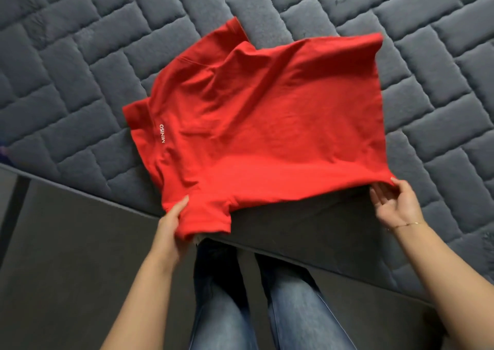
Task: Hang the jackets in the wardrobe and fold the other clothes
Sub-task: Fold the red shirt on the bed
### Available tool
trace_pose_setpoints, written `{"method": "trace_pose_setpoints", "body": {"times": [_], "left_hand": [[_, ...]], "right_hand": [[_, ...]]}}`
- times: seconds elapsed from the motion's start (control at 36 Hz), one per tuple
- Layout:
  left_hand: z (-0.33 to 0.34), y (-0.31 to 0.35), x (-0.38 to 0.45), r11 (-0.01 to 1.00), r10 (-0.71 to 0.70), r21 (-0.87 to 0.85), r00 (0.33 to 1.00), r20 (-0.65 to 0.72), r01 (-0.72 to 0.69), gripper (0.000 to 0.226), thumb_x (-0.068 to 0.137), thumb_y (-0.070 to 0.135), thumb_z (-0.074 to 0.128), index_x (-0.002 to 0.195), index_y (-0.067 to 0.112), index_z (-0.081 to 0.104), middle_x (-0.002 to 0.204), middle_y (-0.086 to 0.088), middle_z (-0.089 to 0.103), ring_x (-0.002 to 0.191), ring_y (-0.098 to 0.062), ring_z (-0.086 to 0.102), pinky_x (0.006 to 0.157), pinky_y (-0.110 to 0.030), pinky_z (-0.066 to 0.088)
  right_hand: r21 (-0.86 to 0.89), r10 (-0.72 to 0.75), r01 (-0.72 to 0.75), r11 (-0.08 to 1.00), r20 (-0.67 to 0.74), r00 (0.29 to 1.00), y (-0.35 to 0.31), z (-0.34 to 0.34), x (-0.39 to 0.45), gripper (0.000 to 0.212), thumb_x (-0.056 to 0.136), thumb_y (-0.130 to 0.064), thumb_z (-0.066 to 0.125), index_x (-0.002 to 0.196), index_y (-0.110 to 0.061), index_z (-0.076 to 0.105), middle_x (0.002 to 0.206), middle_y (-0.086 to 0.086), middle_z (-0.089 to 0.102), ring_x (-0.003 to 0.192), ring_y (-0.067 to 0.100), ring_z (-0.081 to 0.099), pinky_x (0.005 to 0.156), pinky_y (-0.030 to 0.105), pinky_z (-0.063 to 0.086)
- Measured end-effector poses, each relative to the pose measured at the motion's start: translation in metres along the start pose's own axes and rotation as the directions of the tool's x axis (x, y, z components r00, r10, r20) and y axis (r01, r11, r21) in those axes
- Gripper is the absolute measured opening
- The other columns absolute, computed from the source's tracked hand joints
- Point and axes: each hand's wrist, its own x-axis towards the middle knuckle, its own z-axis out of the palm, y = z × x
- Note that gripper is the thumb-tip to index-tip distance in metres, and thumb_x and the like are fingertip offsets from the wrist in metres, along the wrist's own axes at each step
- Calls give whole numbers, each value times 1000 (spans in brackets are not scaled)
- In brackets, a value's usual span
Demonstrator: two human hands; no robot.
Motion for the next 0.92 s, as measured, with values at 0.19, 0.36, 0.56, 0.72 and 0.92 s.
{"method": "trace_pose_setpoints", "body": {"times": [0.19, 0.36, 0.56, 0.72, 0.92], "left_hand": [[52, 98, 32, 972, 118, -212, 991, 56, -104, 30, 99, 44, 42, 90, 20, 58, 69, 3, 73, 62, -9, 70, 58, -23, 57], [42, 71, 57, 944, 330, 88, 901, -282, -318, 17, 96, 38, 55, 97, 20, 54, 77, 3, 62, 48, 2, 53, 49, -14, 40], [8, 13, 74, 868, 445, 355, 862, -241, -348, 63, 96, 20, 57, 147, 20, 20, 90, -15, 63, 40, -5, 60, 40, -16, 45], [5, 12, 89, 742, 582, 472, 807, -101, -476, 47, 93, 19, 62, 134, 21, 40, 114, -10, 59, 60, -5, 65, 69, -30, 57], [-17, 42, 90, 816, 553, 358, 793, -255, -453, 24, 96, 26, 59, 73, 17, 57, 73, 1, 53, 70, -7, 46, 70, -26, 44]], "right_hand": [[33, -18, 13, 999, 161, 987, -42, 63, 13, 26, 57, -21, 63, 82, -16, 57, 69, 2, 73, 65, 12, 72, 60, 24, 59], [-272, 2, 17, 962, 71, 997, -35, 69, 36, 25, 98, -39, 42, 87, -18, 50, 83, 3, 68, 93, 23, 64, 90, 37, 50], [-386, 74, -88, 918, -52, 996, 8, 36, 44, 56, 98, -38, 47, 140, -1, 38, 137, 18, 49, 126, 29, 50, 99, 39, 42], [-248, 8, 16, 969, 92, 996, 8, 61, 53, 30, 99, -38, 45, 121, -18, 50, 111, 0, 59, 106, 16, 59, 100, 33, 43], [-23, -31, 30, 999, -39, 999, 2, 73, 58, 16, 101, -34, 42, 93, -23, 52, 102, -7, 60, 109, 8, 58, 94, 20, 47]]}}
